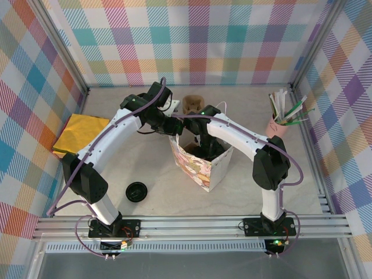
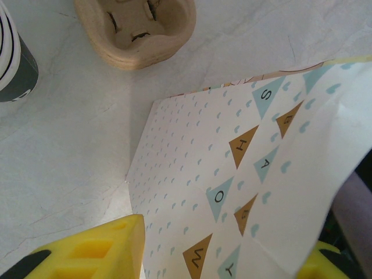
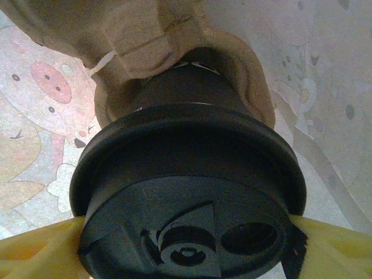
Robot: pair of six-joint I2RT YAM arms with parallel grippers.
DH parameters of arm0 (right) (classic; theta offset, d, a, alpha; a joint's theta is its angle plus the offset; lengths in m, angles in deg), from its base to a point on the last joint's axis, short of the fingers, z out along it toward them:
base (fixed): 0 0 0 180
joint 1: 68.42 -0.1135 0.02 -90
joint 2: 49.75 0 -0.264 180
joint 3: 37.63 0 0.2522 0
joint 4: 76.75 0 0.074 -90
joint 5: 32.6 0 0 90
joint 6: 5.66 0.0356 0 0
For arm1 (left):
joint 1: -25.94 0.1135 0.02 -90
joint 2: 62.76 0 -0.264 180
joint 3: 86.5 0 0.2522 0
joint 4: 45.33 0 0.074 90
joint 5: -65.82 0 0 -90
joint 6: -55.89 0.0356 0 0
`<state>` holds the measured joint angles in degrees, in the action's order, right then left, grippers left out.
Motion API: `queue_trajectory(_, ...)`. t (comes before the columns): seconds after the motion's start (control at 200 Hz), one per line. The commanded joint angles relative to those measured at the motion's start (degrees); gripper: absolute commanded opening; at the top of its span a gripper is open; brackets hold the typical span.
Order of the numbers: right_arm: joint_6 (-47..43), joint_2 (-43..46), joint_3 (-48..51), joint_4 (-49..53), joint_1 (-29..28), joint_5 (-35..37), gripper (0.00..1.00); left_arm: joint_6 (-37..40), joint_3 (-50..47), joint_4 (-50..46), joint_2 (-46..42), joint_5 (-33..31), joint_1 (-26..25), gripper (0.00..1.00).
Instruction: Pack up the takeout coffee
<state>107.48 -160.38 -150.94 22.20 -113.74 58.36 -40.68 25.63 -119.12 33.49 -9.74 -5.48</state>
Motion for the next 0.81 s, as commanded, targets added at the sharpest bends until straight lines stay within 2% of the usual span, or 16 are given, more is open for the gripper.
queue_trajectory(0.0,0.8,-0.1,-1.3,1.3,0.1,-0.9,0.80,0.5,-0.2,-1.7,-1.6,0.0,-0.5,0.40)
queue_trajectory(0.8,1.1,0.4,-1.0,1.3,0.1,-0.8,0.80,0.4,-0.3,-1.7,-1.6,0.2,-0.5,0.40)
